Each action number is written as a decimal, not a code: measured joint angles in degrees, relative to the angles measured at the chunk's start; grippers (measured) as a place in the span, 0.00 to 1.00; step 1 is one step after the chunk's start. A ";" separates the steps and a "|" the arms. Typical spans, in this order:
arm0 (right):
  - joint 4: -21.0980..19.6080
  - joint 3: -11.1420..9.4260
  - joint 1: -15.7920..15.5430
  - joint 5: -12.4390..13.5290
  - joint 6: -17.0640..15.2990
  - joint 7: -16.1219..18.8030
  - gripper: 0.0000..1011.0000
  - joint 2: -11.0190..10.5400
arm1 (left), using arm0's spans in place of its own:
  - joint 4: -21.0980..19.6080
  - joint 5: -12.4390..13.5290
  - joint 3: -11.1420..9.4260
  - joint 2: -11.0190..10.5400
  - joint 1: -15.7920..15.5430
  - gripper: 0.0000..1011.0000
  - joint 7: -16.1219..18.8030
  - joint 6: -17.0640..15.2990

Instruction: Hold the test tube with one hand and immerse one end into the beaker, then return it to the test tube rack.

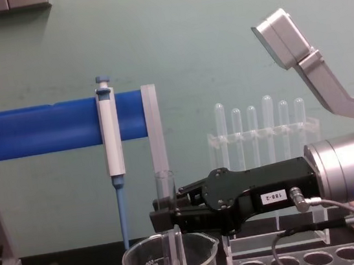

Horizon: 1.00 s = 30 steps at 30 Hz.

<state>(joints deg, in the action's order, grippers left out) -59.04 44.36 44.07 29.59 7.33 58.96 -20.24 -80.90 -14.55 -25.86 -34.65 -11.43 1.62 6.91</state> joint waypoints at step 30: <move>0.00 0.00 0.00 0.00 0.00 0.00 0.22 0.00 | 0.00 0.00 0.00 0.00 0.00 0.99 0.00 0.00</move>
<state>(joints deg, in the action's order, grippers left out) -59.04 44.36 44.07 29.59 7.33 58.96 -20.24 -80.90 -14.55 -25.86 -34.65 -11.43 1.62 6.91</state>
